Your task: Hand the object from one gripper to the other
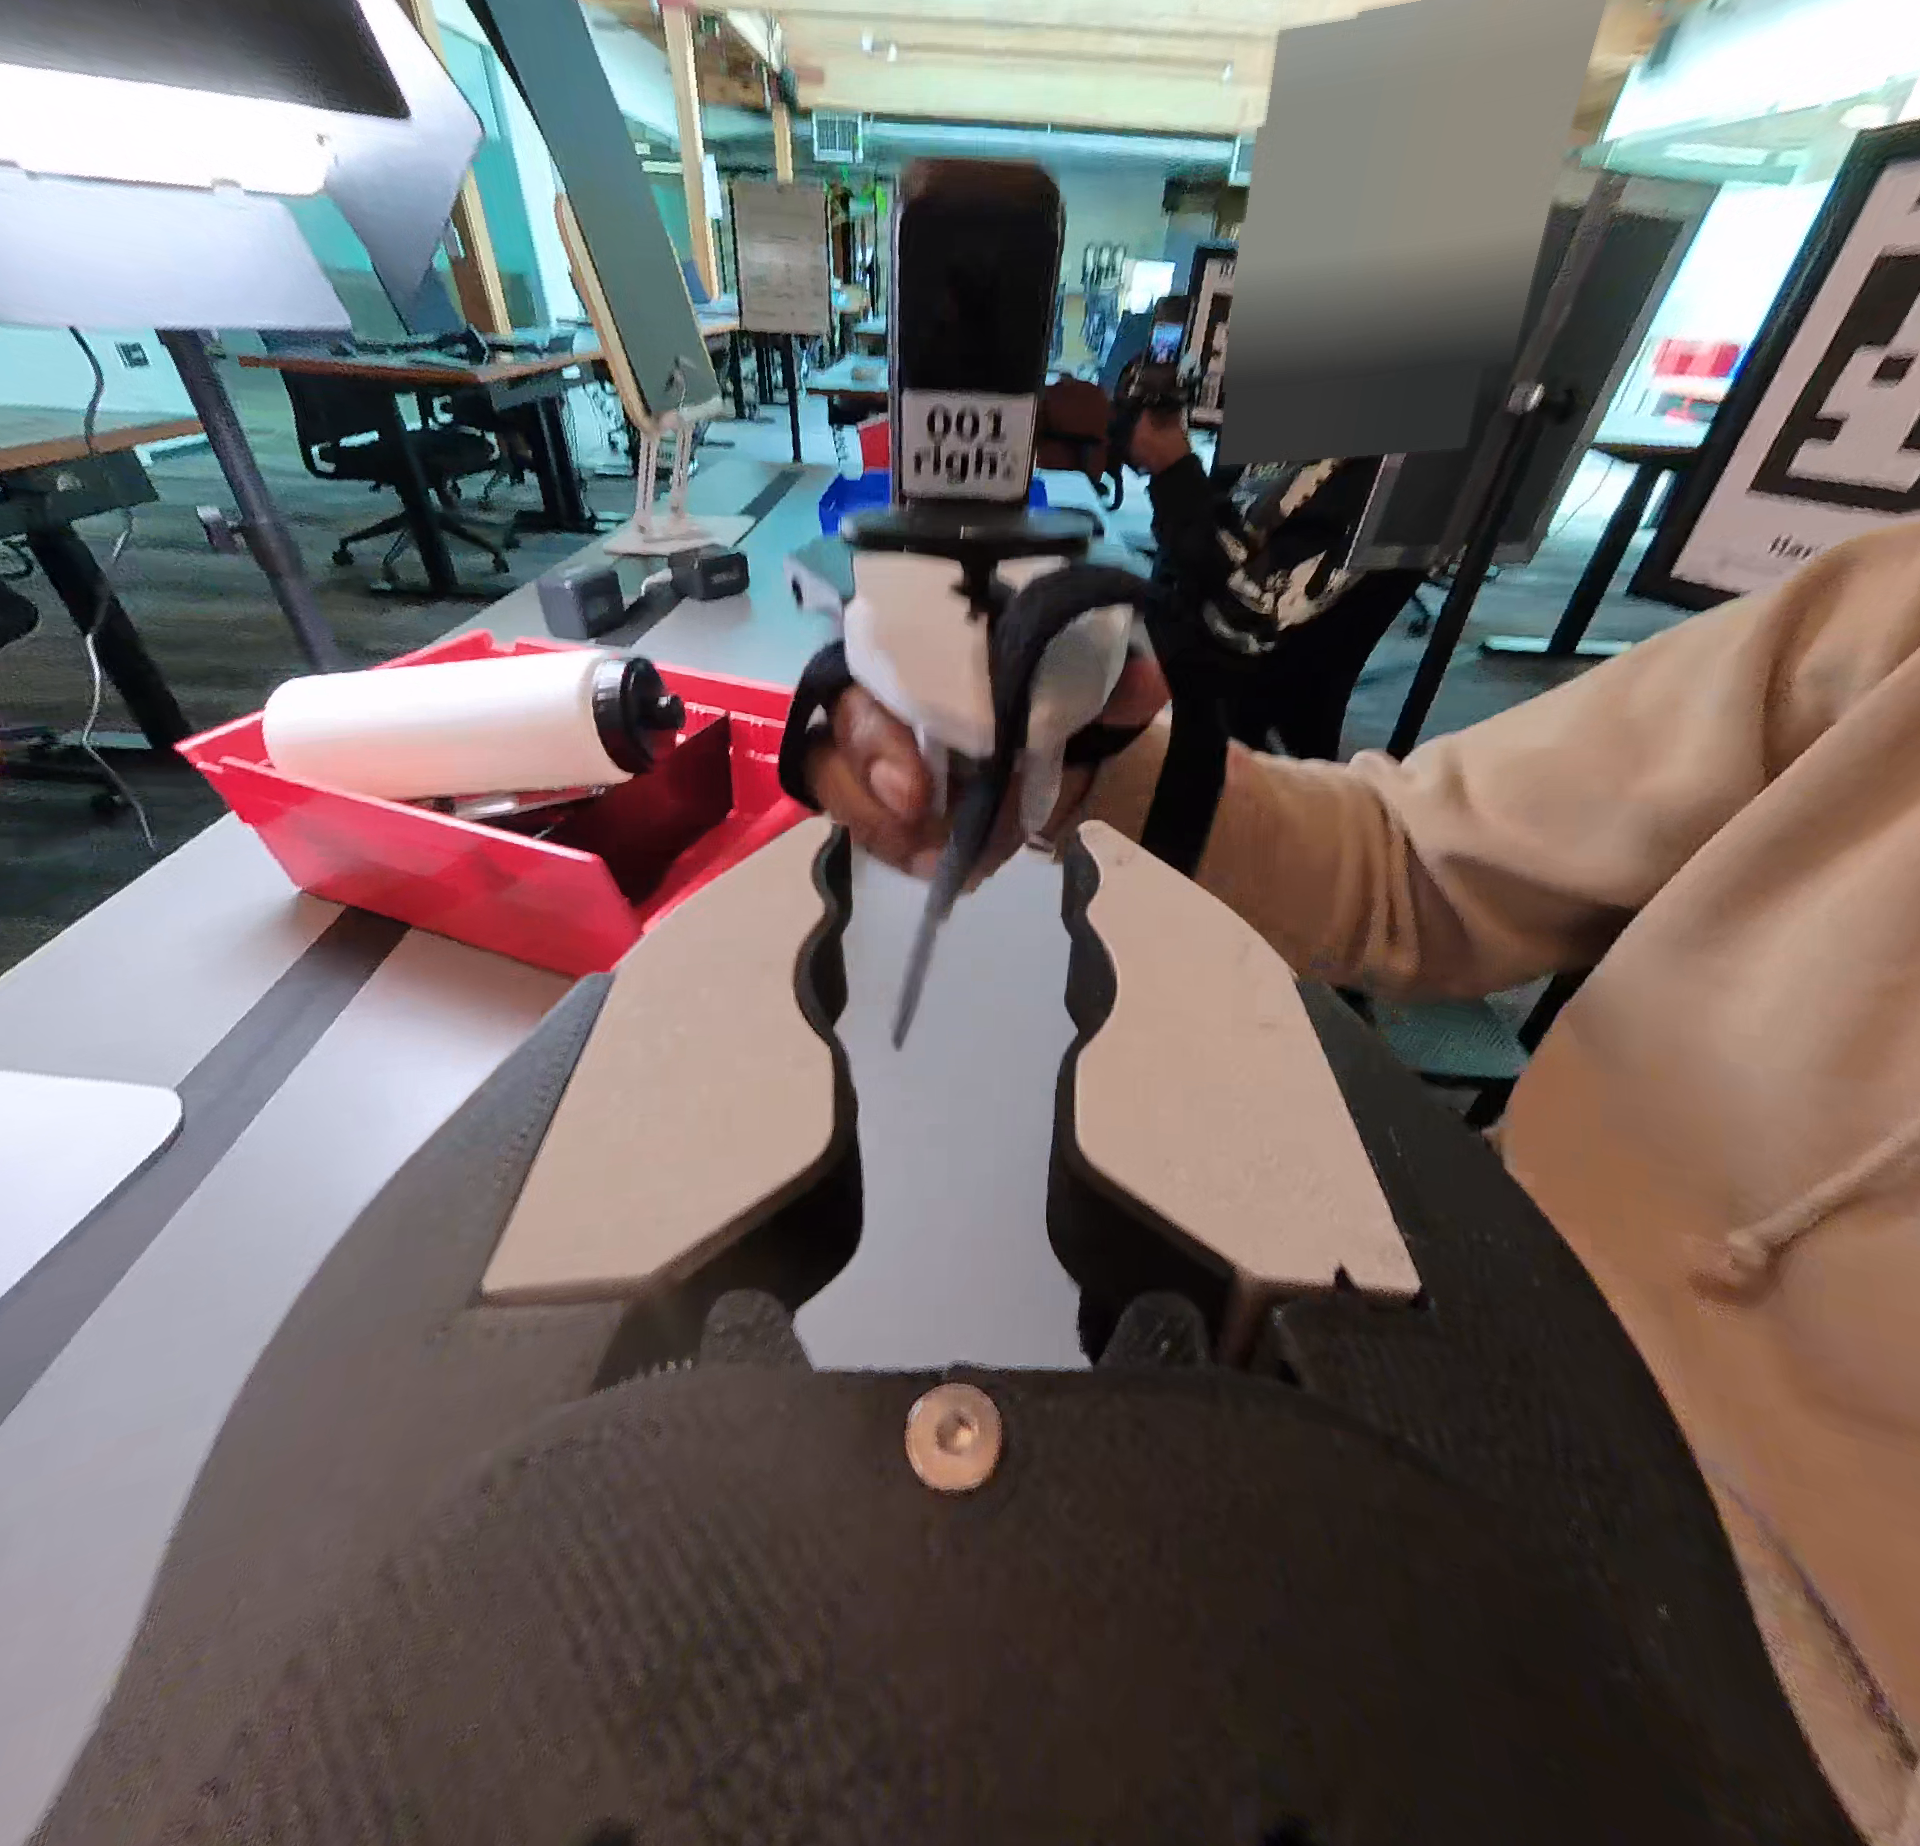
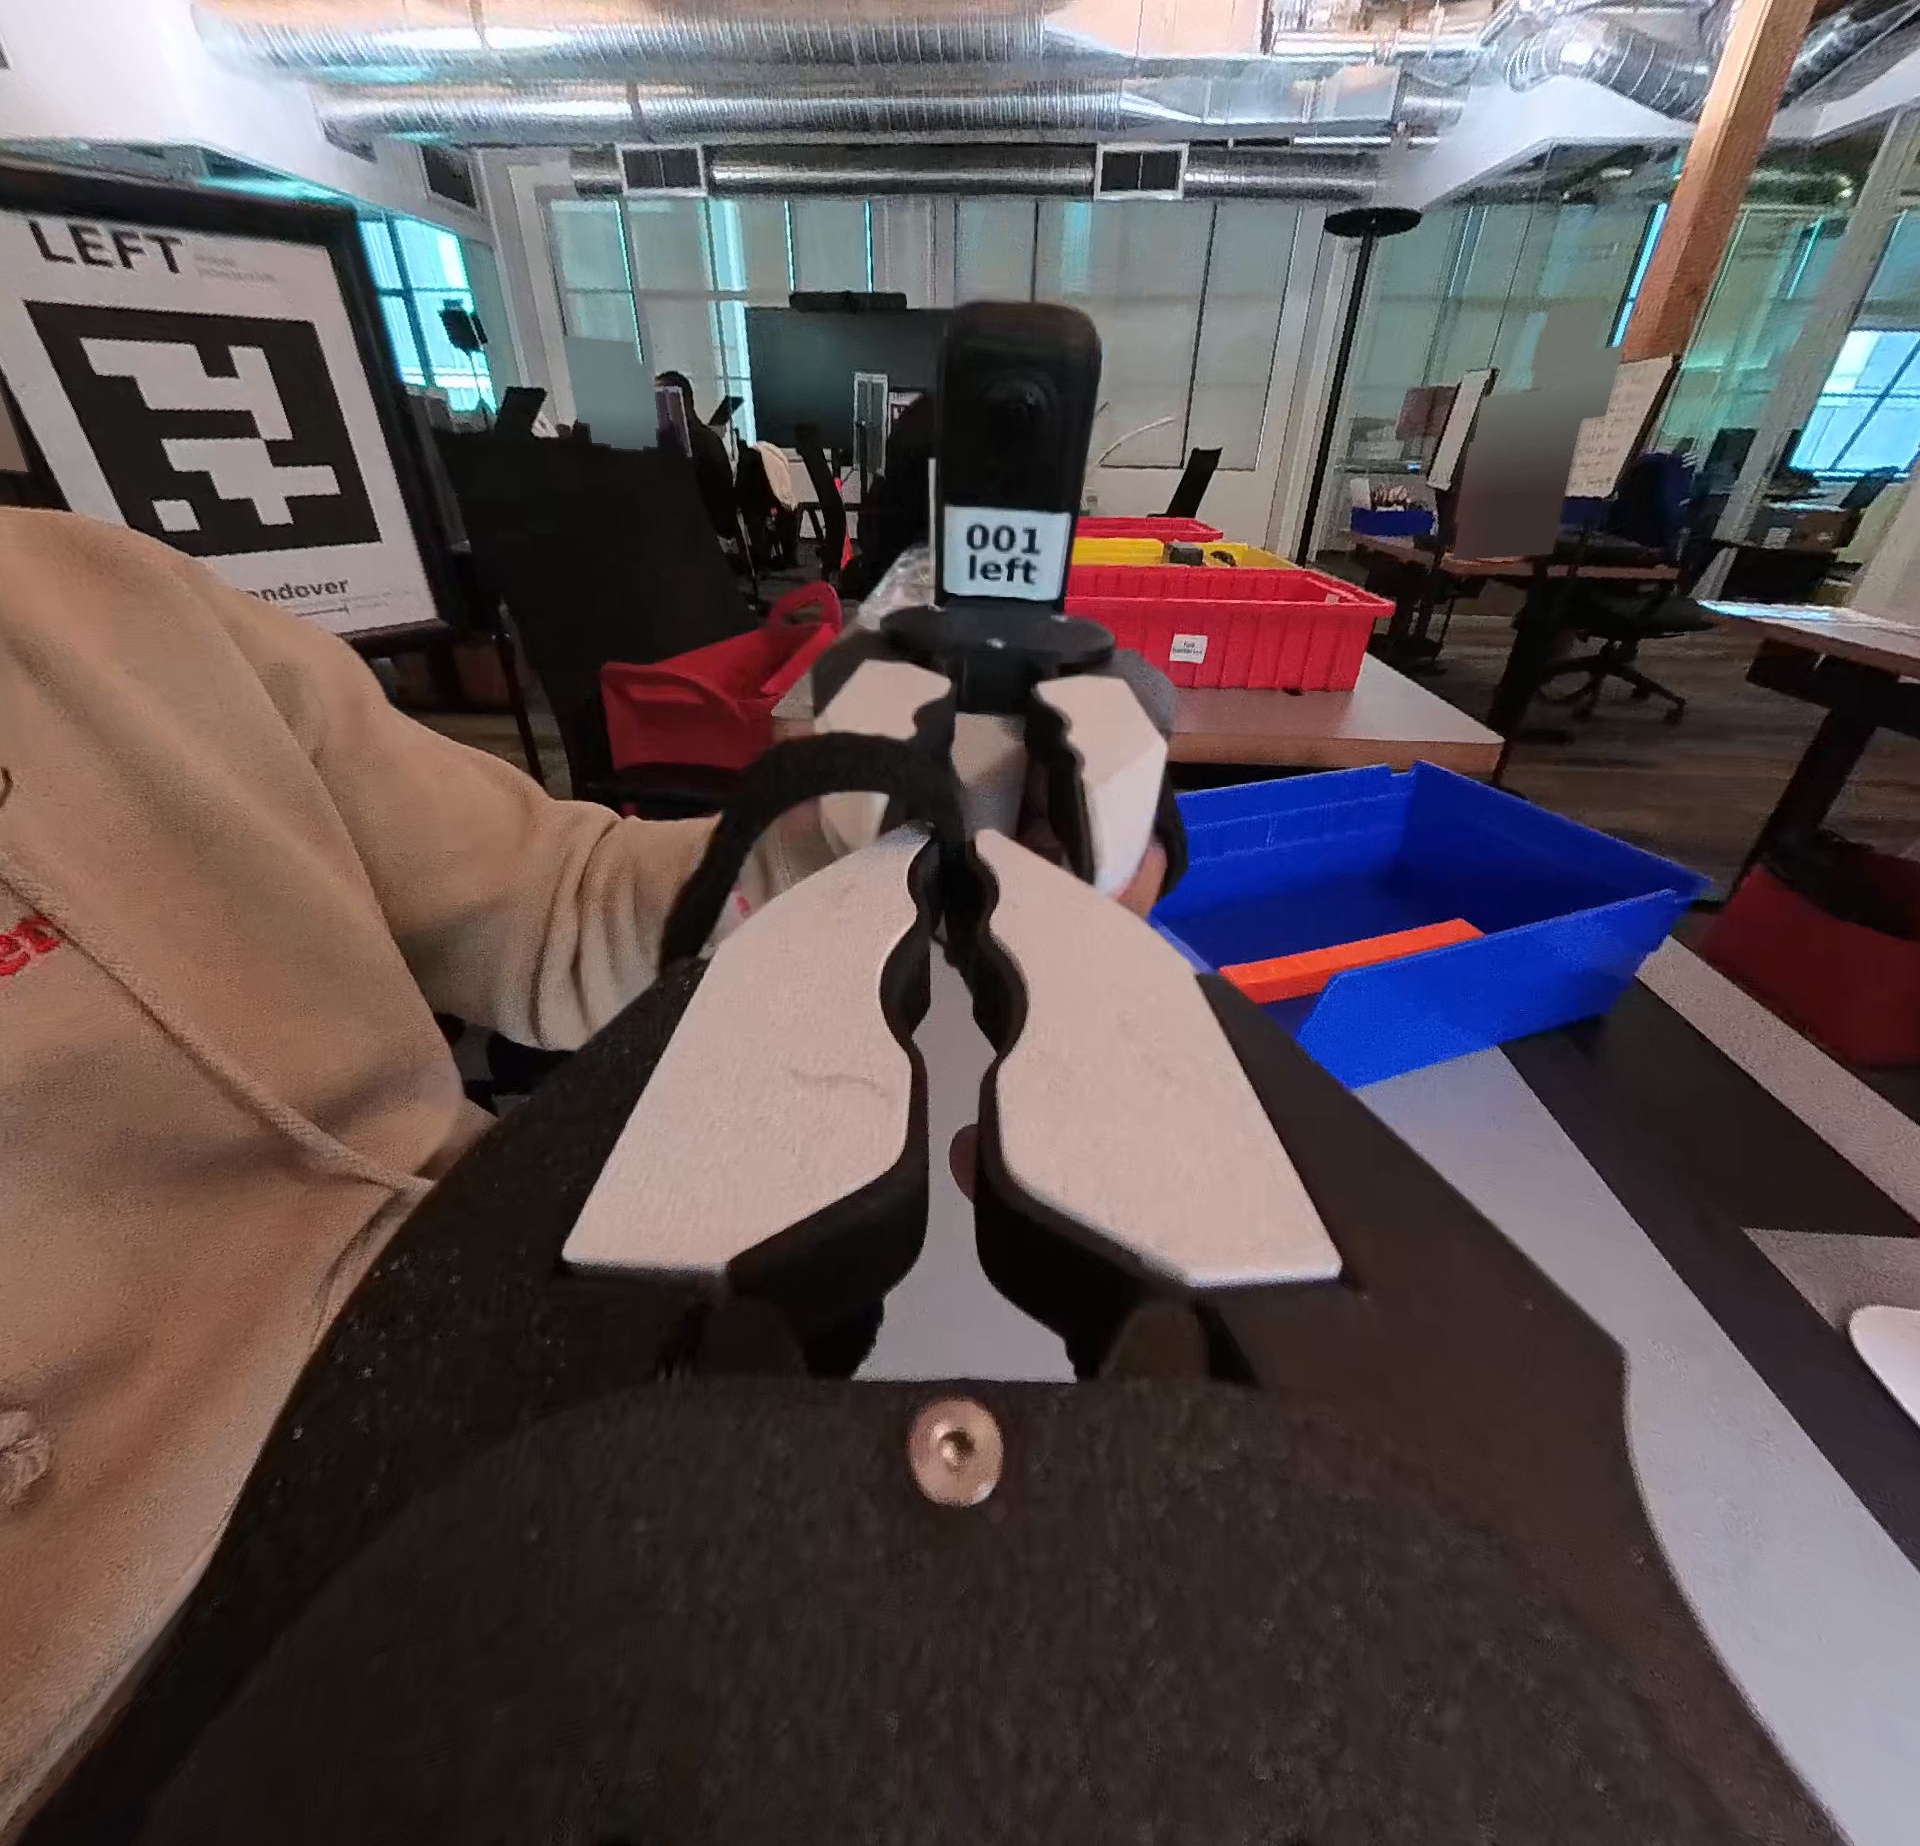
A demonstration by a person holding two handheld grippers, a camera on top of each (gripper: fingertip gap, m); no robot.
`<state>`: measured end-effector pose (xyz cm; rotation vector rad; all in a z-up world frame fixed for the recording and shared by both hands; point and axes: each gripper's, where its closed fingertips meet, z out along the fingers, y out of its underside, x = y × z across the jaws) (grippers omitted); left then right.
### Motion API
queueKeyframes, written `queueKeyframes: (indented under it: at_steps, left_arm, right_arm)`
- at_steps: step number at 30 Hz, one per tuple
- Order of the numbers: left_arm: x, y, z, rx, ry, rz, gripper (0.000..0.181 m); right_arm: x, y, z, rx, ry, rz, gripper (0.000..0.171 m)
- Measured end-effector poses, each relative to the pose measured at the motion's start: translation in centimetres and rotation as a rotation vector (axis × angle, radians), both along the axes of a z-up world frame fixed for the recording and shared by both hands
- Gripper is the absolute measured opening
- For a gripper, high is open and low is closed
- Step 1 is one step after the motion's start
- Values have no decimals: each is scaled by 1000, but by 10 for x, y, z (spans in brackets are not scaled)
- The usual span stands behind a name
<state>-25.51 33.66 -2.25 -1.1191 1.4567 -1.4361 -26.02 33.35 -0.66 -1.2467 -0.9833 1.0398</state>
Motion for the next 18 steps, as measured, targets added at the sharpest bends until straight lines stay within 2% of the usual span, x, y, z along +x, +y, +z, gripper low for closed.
queueKeyframes:
  at_steps: [2,3,4,7,9,11,14,17,18]
  left_arm:
    - [4,-3,-12,32,43,-18,34]
    - [8,-5,-17,47,57,-16,25]
    - [12,-3,-18,68,59,9,5]
    - [14,-2,-11,68,36,39,3]
    - [7,1,7,20,-31,51,3]
    - [0,2,22,-11,-86,60,3]
    - [-3,-1,30,2,-111,69,2]
    - [3,-5,25,18,-95,73,2]
    - [7,-4,21,35,-82,94,3]
  right_arm:
    - [2,-3,4,-1,17,10,2]
    - [1,-3,4,-1,18,12,2]
    - [-2,-3,3,-4,9,16,2]
    - [-1,1,6,5,28,-23,7]
    - [10,4,15,12,73,-50,30]
    - [19,5,13,11,69,-43,36]
    - [21,10,2,-57,85,-6,33]
    - [3,8,-8,-83,70,45,28]
    - [-5,4,-10,-70,49,61,20]
